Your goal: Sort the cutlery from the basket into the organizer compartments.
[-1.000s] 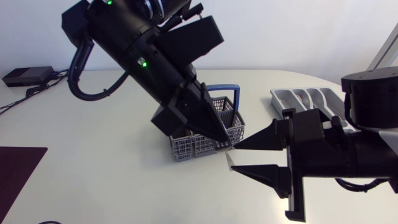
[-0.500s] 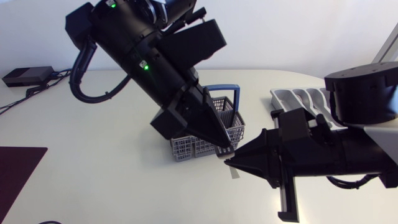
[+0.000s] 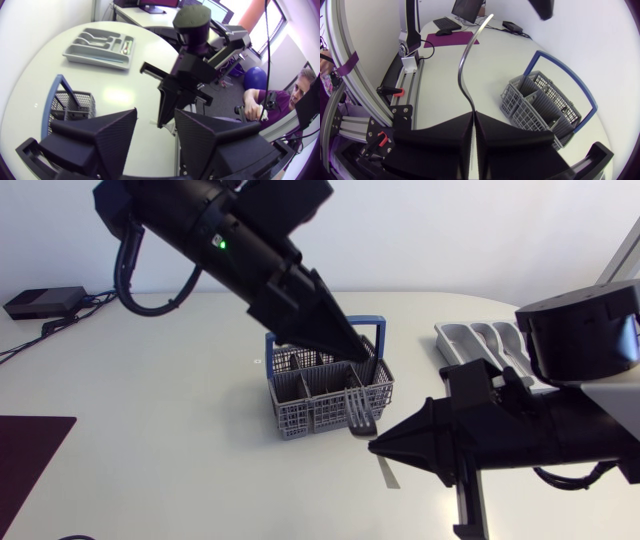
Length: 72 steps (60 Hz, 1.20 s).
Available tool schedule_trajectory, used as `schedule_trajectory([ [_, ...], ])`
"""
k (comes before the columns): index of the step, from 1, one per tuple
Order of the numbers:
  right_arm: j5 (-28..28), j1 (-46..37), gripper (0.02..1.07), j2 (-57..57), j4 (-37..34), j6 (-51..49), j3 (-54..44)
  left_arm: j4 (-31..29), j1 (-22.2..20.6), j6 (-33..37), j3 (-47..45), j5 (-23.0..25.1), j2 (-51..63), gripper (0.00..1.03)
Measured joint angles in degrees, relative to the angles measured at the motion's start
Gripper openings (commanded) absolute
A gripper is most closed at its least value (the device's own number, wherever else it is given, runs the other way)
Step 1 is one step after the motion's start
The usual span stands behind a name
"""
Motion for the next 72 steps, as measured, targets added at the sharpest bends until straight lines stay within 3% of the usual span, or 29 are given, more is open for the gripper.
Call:
schedule_trajectory([
  [7, 0.83, -5.62, 0.07, 0.0, -1.22, -0.92, 0.0, 8.0, 3.45, -4.76, 0.09, -2.34, -0.02, 0.95],
  [22, 5.14, -21.2, 0.07, 2.23, 0.28, -4.81, 0.04, 20.02, 4.83, -10.23, -3.87, -20.06, -2.27, 0.97],
  [33, 12.72, -31.5, 0.07, 10.91, 7.37, -5.22, 2.12, 25.7, 4.02, -10.73, -10.8, -31.82, -3.34, 0.97],
  [39, 16.39, -35.21, 0.07, 15.67, 11.43, -5.11, 4.44, 27.89, 3.93, -10.73, -13.29, -35.65, -3.37, 0.97],
  [54, 22.27, -42.99, 0.07, 30.36, 15.43, -1.57, 14.6, 31.04, 4.31, -10.73, -18.4, -40.59, -4.81, 0.97],
  [72, 36.06, -45.72, 0.07, 48.09, 16.44, 4.76, 30.53, 33.24, 5.73, -10.73, -21.86, -41.94, -6.43, 0.97],
])
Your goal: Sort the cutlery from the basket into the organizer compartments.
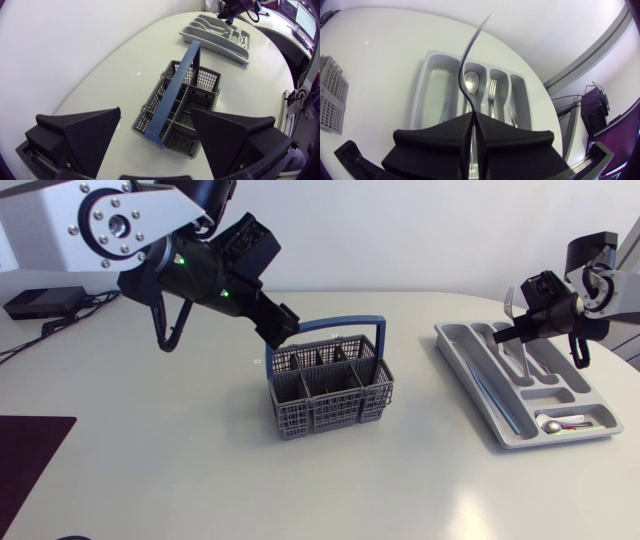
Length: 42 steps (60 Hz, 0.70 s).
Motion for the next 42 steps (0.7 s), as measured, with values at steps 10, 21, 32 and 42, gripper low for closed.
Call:
schedule_trajectory([
  [10, 4.63, -1.64, 0.07, 9.68, 0.0, 2.36, 8.37, 0.28, -0.02, 0.0, -1.6, -0.83, -0.26, 0.97],
  [21, 6.69, -2.6, 0.07, 16.02, -0.04, 3.63, 13.88, 0.66, -0.57, -0.02, -1.9, -1.46, -0.37, 0.97],
  [32, 7.02, -3.5, 0.07, 16.33, -0.04, 3.65, 14.82, 0.7, -0.83, -0.02, -1.9, -1.9, -0.37, 0.97],
  [42, 8.11, -3.61, 0.07, 16.33, -0.79, 3.61, 16.15, 0.72, -0.83, -0.02, -1.9, -1.9, -0.37, 0.97],
])
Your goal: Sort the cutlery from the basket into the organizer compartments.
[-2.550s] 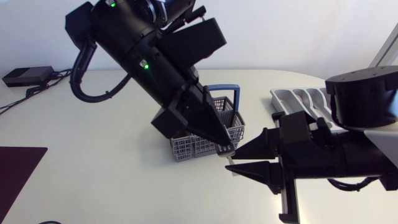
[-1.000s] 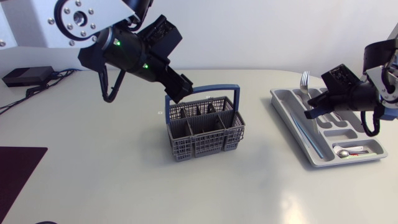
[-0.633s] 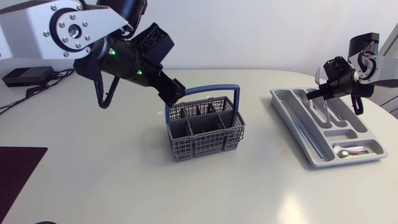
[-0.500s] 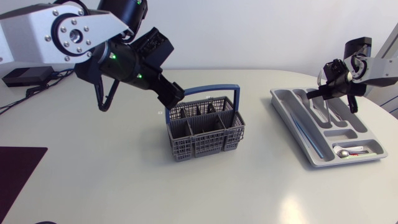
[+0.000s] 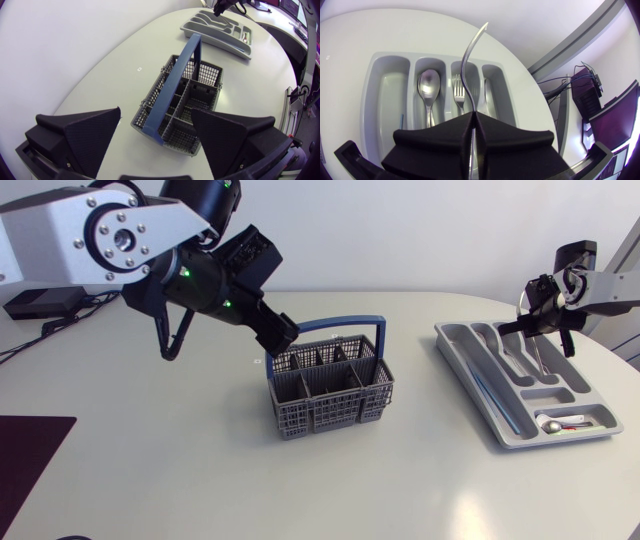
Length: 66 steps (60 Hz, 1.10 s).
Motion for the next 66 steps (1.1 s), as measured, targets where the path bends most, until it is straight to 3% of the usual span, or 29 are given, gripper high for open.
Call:
schedule_trajectory([
  [19, 4.76, 0.0, 0.07, 5.9, 1.57, -0.94, 4.87, 0.02, 0.0, 0.0, -0.79, 0.0, -0.52, 0.97],
  [42, 5.77, -0.11, 0.08, 15.02, 1.62, -1.77, 9.97, 0.02, 0.0, 0.0, -1.14, 0.0, -1.4, 0.97],
  [52, 5.68, -0.11, 0.38, 15.39, 1.07, -1.77, 10.21, 0.02, 0.0, 0.0, -1.14, 0.0, -1.42, 0.97],
  [66, -0.42, -1.2, 0.45, 15.32, -2.51, -1.33, 11.69, 0.0, 0.0, 0.0, -1.14, 0.0, -1.49, 0.97],
])
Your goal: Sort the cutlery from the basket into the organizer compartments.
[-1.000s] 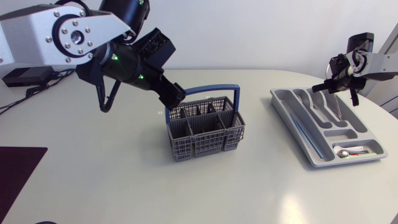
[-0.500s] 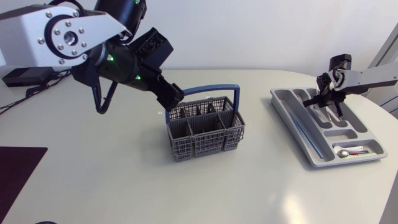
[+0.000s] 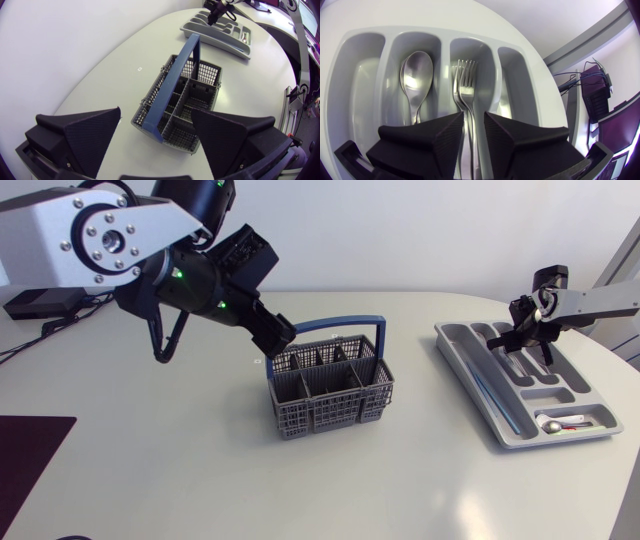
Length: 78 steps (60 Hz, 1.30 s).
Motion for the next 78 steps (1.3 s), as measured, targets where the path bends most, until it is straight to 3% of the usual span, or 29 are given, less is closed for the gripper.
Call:
schedule_trajectory([
  [14, -4.96, -1.49, 0.53, -6.27, 0.17, 0.7, -5.68, -0.17, 0.59, 0.0, -0.81, 0.0, -1.92, 0.97],
  [28, -14.08, -0.72, 0.53, -26.77, 4.59, 0.17, -22.56, -0.26, 2.82, 0.04, -4.63, -0.2, -5.81, 0.94],
  [42, -20.65, 6.64, 0.53, -41.11, 5.68, -1.09, -37.22, -0.22, 6.38, 0.04, -10.03, 1.9, -6.54, 0.87],
  [48, -21.09, 10.56, 0.51, -43.01, 5.86, -1.07, -40.3, -0.2, 7.63, 0.07, -10.84, 3.32, -6.47, 0.76],
  [59, -22.01, 19.06, 0.22, -43.69, 5.84, -1.03, -42.66, -0.02, 10.58, 0.07, -11.56, 5.95, -2.73, 0.54],
  [66, -22.25, 22.62, 0.08, -43.63, 5.68, -0.79, -42.66, -0.02, 10.73, 0.07, -12.07, 7.19, -0.46, 0.31],
  [72, -22.88, 25.79, 0.07, -42.36, 4.39, 0.31, -42.56, -0.02, 11.06, 0.07, -12.07, 8.07, 1.75, 0.1],
  [78, -23.74, 27.67, 0.07, -40.79, 3.23, 1.29, -42.53, 0.0, 11.06, 0.09, -12.07, 9.14, 3.52, 0.04],
])
